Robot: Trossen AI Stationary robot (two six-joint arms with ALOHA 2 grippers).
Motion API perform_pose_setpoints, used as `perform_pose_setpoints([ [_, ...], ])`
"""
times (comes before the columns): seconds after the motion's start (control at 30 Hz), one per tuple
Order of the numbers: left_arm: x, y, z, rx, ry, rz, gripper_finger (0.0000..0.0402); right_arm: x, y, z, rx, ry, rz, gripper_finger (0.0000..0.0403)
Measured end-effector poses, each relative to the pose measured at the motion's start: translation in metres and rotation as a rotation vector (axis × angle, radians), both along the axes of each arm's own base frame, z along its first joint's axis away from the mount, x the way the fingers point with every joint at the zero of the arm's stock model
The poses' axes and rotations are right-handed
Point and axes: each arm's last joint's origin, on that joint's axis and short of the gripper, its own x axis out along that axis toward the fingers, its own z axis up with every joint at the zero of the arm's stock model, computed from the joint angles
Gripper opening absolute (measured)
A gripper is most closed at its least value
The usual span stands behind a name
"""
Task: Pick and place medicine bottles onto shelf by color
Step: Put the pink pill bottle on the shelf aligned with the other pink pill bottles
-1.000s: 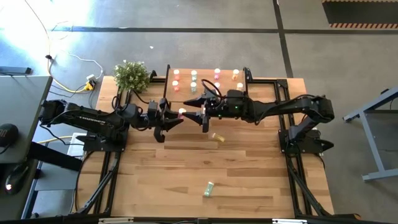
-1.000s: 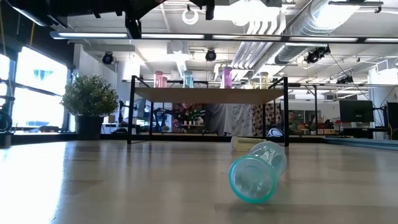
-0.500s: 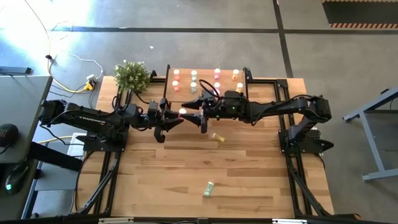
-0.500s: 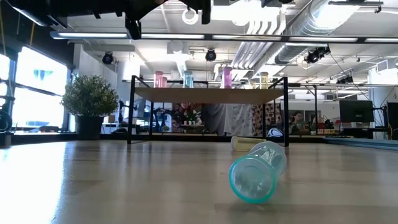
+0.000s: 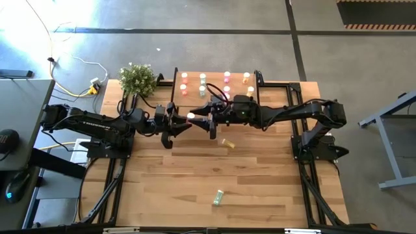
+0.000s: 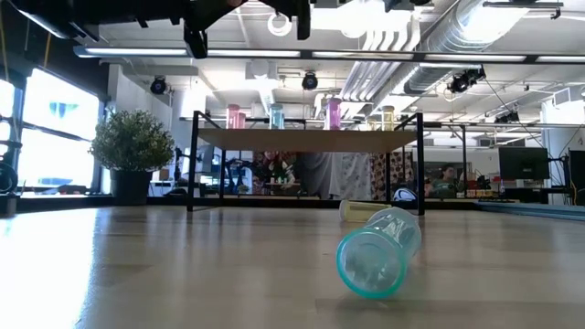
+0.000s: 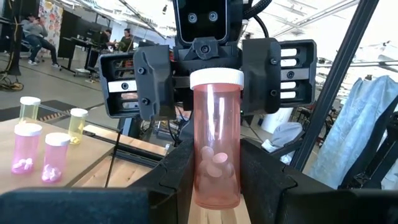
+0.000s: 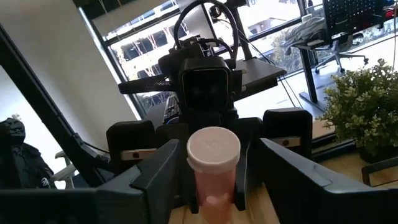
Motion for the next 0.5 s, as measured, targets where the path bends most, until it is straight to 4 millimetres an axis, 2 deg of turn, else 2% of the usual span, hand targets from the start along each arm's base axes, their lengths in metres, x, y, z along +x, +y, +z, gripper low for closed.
perform_pose_setpoints([
  [0.2, 0.0, 0.0, 0.0001, 0.0, 0.0, 0.0, 0.0101, -0.0001, -0.0024, 0.0003, 0.015, -0.002, -0.003, 0.015],
  [0.5, -0.0001, 0.0011, 0.0, -0.005, 0.0, 0.03, 0.0101, -0.0002, -0.0036, 0.0003, 0.026, -0.002, 0.012, 0.0111],
])
